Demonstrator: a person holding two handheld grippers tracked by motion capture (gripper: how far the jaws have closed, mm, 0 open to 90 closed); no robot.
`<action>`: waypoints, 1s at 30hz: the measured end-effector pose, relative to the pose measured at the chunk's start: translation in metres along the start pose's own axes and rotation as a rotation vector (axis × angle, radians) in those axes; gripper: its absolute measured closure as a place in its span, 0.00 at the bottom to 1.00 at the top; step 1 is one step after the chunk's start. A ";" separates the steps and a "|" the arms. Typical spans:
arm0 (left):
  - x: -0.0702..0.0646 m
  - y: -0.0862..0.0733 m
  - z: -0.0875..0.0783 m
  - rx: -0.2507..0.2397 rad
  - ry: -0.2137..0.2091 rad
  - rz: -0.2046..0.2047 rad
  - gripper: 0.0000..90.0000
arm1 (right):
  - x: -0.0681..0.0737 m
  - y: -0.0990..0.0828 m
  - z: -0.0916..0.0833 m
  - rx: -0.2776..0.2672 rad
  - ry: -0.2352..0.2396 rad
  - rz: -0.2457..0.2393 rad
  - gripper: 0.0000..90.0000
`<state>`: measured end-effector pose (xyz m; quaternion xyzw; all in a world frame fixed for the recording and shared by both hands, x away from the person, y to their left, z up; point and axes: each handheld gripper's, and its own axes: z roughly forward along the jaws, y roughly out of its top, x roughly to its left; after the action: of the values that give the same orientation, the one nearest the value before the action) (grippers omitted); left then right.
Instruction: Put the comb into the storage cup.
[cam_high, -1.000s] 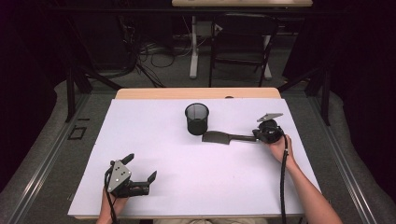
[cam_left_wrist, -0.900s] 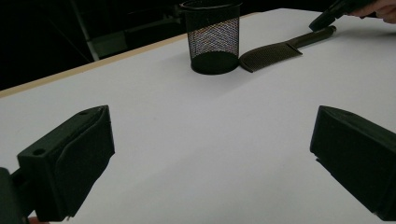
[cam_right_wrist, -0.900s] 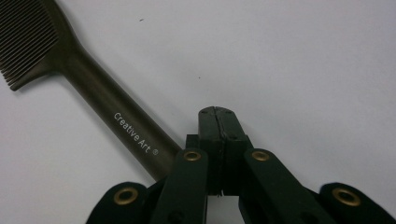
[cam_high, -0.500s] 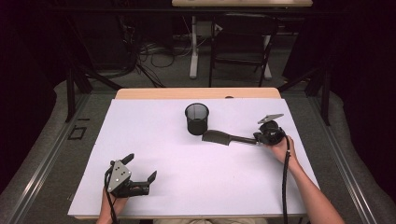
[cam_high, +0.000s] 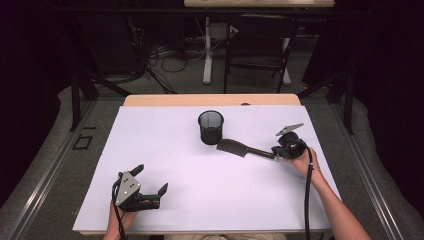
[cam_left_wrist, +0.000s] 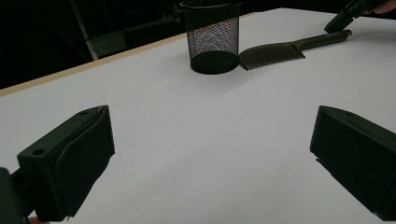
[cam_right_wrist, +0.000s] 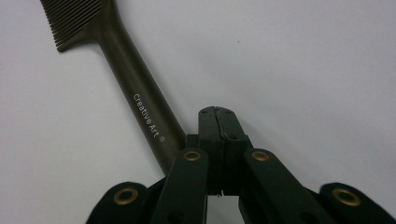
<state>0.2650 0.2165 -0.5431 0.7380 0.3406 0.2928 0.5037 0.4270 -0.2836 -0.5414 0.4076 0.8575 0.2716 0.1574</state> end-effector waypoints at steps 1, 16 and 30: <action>0.000 0.000 0.000 0.001 0.001 0.000 0.00 | 0.001 0.000 0.000 0.008 0.000 -0.004 1.00; 0.001 0.000 -0.001 -0.002 0.002 -0.001 0.00 | 0.012 -0.003 -0.006 0.072 0.020 -0.025 1.00; 0.001 0.000 0.000 0.000 0.000 -0.001 0.00 | 0.002 0.001 -0.021 -0.004 -0.029 -0.040 0.58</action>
<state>0.2650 0.2175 -0.5431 0.7379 0.3410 0.2925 0.5036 0.4161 -0.2886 -0.5243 0.3938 0.8627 0.2640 0.1759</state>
